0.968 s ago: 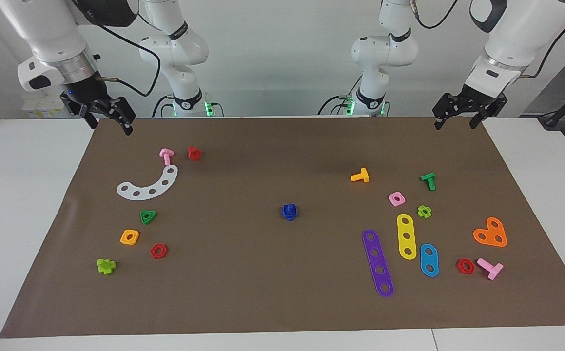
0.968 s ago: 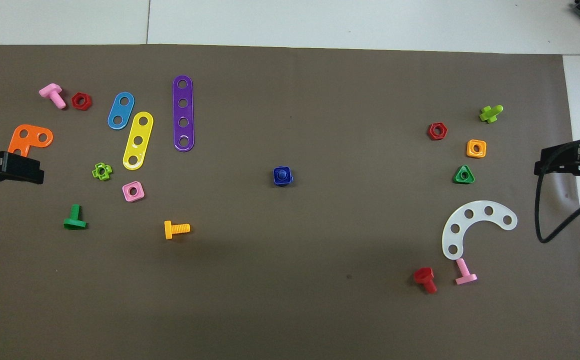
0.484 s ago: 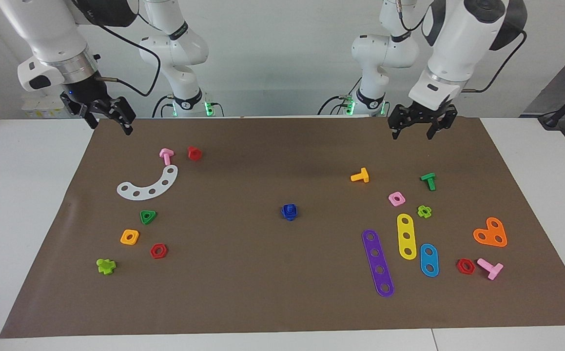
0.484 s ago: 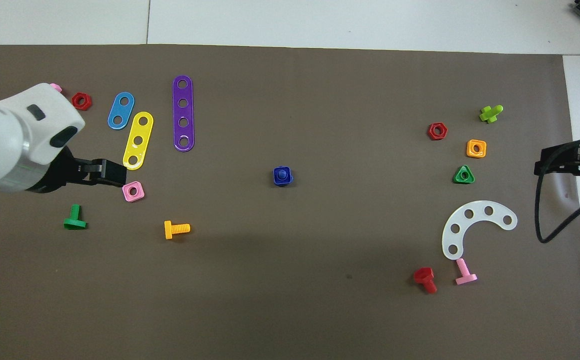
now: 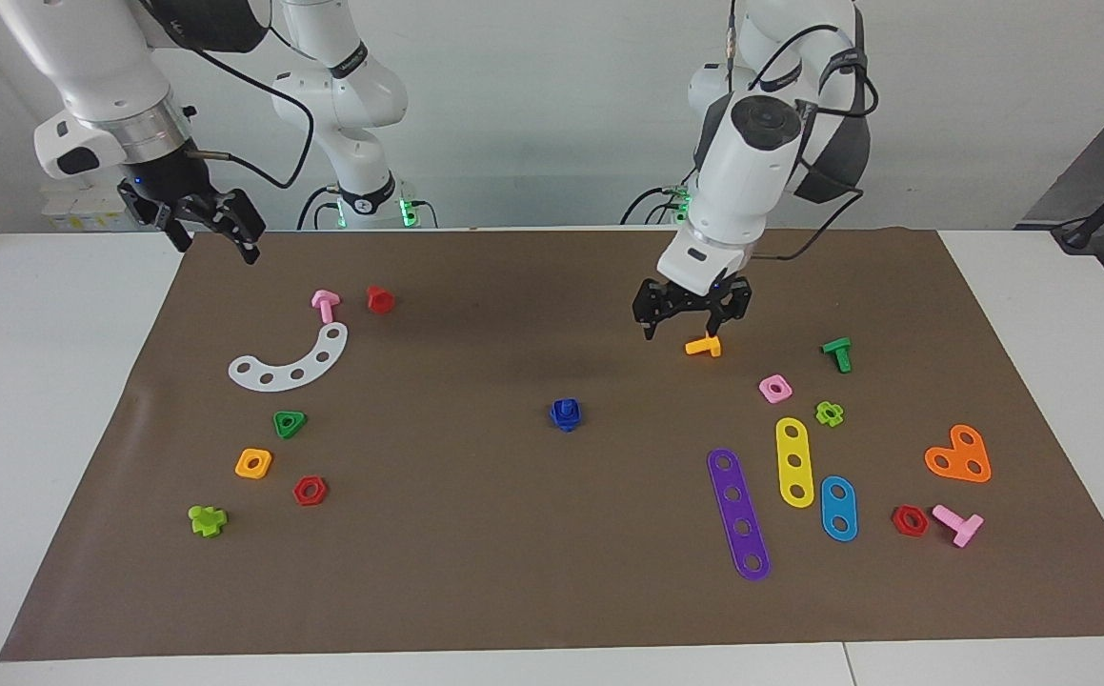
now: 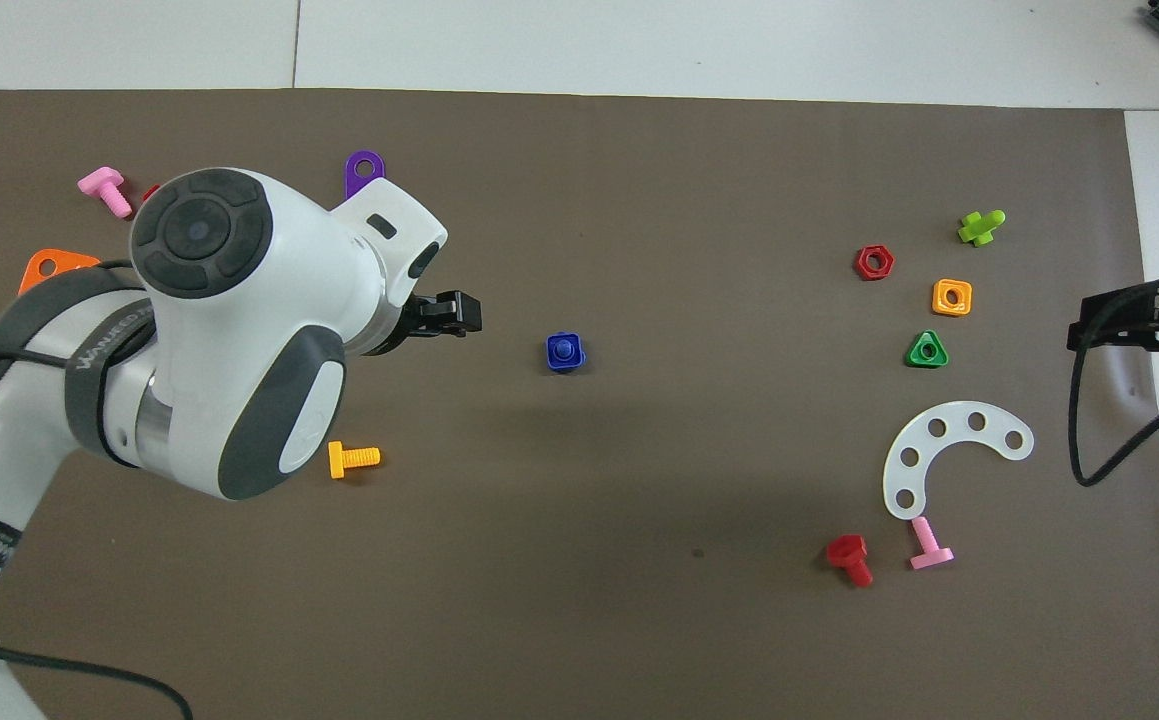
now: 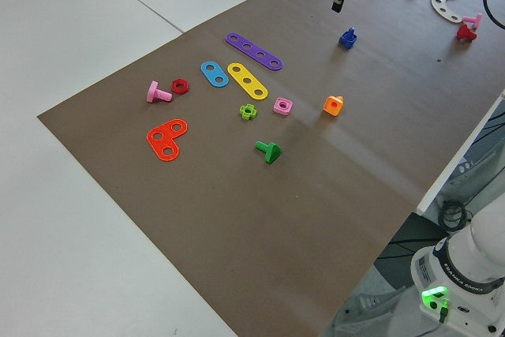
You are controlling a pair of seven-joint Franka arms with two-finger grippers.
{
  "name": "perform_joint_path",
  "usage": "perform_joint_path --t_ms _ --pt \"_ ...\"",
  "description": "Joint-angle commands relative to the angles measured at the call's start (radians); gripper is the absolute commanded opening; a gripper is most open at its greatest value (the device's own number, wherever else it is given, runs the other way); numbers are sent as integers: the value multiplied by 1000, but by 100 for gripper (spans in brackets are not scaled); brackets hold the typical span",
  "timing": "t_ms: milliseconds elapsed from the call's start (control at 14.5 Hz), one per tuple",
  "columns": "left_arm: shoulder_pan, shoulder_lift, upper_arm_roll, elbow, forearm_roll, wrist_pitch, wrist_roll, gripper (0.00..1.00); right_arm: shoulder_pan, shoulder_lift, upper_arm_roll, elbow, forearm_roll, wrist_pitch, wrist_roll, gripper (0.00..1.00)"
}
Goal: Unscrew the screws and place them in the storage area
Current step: 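Reach the left gripper over the blue nut on the bolt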
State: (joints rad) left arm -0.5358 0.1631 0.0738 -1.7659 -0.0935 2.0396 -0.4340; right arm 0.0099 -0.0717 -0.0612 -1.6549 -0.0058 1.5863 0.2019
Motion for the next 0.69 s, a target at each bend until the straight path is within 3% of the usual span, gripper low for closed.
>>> perform_joint_path --t_ms 0,207,622 --pt "-53 106 21 83 -28 60 -11 100 1 -16 -5 -11 20 -9 -27 100" --pt "-105 297 23 258 -25 64 -80 100 1 -16 -5 -11 20 -9 -27 100" --pt "-176 331 21 224 -15 117 -80 93 1 -16 -5 -11 20 -9 -27 100"
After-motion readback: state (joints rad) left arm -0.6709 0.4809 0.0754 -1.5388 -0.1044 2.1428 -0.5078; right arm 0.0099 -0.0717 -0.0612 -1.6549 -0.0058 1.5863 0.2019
